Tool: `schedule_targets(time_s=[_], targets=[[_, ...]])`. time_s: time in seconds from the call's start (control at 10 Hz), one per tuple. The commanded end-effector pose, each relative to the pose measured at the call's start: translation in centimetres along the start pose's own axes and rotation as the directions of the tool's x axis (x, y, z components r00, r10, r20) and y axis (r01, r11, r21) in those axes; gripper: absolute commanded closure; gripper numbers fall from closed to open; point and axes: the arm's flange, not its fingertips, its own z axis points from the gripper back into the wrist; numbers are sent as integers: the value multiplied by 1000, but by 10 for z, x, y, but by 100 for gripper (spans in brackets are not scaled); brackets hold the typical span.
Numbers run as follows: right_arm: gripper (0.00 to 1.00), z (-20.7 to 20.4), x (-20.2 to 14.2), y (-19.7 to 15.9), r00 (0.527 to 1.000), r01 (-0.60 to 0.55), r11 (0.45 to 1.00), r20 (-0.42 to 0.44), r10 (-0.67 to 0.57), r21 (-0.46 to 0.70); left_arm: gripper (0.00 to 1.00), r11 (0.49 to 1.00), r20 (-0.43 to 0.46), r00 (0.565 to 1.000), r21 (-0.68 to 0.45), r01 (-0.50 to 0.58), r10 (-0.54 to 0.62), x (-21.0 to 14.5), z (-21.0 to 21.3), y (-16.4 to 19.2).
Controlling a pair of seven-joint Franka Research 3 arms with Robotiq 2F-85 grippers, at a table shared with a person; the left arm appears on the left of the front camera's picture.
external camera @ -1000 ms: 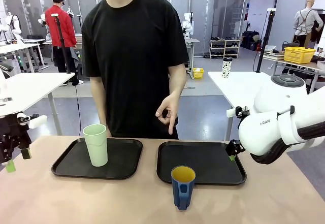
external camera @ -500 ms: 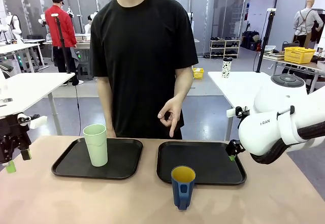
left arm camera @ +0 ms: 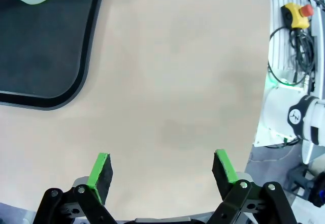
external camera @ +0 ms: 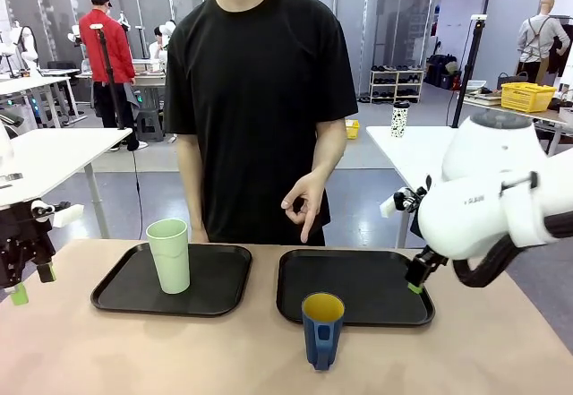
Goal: Sort and store the cups by type.
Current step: Pick up the Handle plastic cup and place it into the empty Flat Tray.
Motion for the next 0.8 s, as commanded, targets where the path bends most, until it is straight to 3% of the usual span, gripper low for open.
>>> schedule_targets(time_s=[0.0, 0.1, 0.3, 0.7], targets=[[0, 40, -18, -5, 972, -220, 975, -83, 218, -18, 0, 1000, -3, 1000, 2, 8, -8, -1, 1, 0], [0, 49, -22, 1, 949, -299, 954, -109, 296, -10, 0, 1000, -3, 1000, 2, 8, -8, -1, 1, 0], [0, 63, -35, 18, 891, -446, 894, -76, 447, 33, 0, 1000, -3, 1000, 2, 8, -8, -1, 1, 0], [0, 81, -52, 28, 847, -532, 840, 63, 529, 102, 0, 1000, -3, 1000, 2, 8, -8, -1, 1, 0]])
